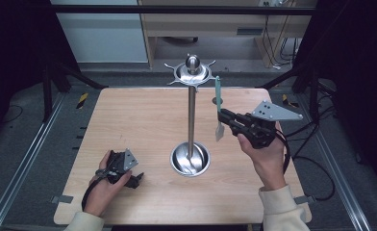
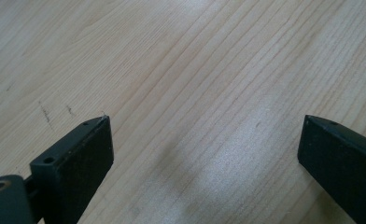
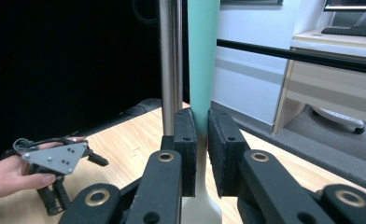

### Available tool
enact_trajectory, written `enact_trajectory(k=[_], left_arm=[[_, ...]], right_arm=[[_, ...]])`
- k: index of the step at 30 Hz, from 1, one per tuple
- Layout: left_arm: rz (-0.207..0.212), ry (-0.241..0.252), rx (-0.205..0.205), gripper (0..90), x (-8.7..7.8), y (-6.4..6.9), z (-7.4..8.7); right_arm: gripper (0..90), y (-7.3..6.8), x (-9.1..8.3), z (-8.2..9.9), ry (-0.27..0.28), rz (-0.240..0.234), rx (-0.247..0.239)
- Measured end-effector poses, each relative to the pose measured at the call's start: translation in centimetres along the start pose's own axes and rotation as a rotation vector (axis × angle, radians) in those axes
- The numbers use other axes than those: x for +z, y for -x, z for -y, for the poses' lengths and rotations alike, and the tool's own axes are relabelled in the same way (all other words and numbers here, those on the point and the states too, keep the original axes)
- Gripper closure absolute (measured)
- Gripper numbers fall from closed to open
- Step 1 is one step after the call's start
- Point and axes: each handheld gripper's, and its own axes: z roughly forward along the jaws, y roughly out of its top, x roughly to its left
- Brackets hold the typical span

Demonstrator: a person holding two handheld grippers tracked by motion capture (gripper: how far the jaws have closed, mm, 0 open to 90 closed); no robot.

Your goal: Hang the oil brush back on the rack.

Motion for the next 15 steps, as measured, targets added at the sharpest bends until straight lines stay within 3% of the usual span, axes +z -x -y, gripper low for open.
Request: enact_trajectory(k=[9, 15], left_arm=[[0.001, 0.0, 0.001, 3.1, 0.0, 0.01, 0.0], [0.001, 0.0, 0.001, 3.1, 0.0, 0.01, 0.0]], right_arm=[[82.0, -0.44, 0.51, 0.3, 0.023, 0.03, -0.009], [82.0, -0.43, 0.6, 0.28, 0.02, 0.023, -0.011]])
